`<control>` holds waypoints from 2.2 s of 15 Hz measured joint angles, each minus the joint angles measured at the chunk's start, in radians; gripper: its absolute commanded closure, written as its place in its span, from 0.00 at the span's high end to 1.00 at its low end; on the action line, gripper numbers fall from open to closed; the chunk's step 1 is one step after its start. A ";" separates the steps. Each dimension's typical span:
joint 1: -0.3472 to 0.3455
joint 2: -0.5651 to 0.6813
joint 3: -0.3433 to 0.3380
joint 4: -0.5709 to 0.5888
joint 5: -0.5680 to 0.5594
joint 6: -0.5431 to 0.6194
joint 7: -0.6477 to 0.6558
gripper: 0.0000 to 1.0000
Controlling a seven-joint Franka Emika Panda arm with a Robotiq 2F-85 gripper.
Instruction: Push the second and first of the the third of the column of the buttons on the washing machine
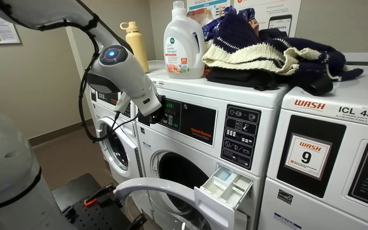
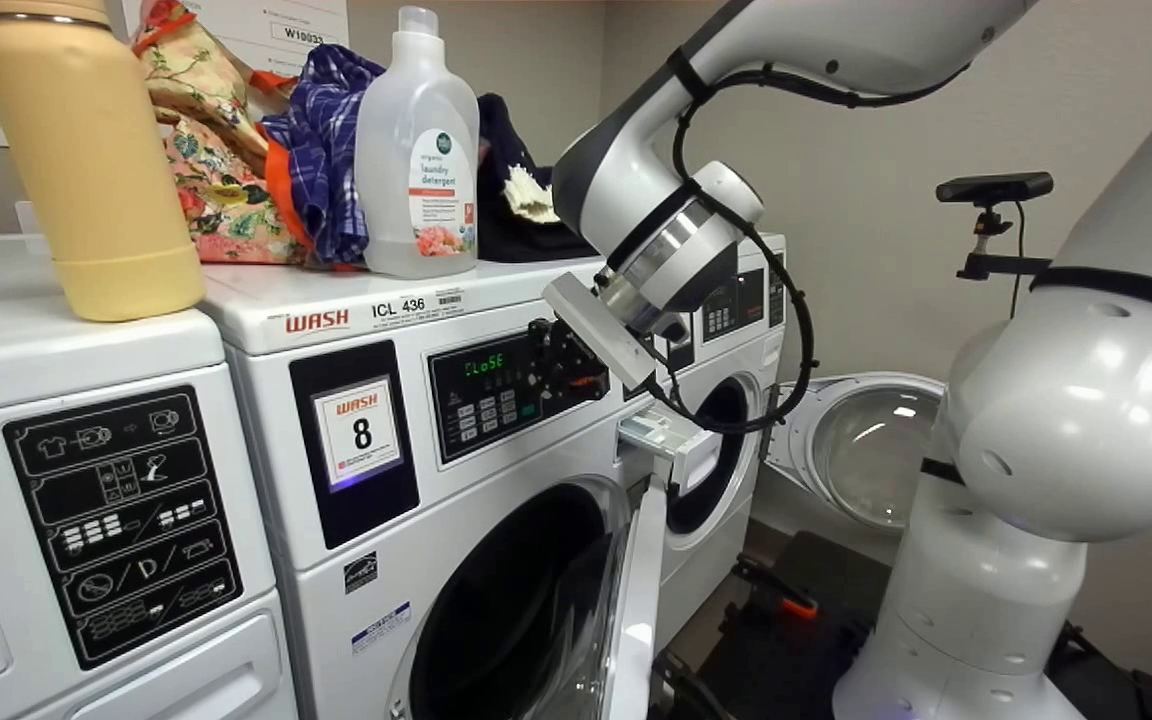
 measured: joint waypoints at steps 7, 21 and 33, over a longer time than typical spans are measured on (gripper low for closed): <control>0.011 0.001 0.010 0.000 0.278 0.018 -0.250 0.01; 0.006 -0.047 0.010 0.004 0.636 0.023 -0.602 0.01; -0.003 -0.055 0.023 0.005 0.644 0.023 -0.659 0.02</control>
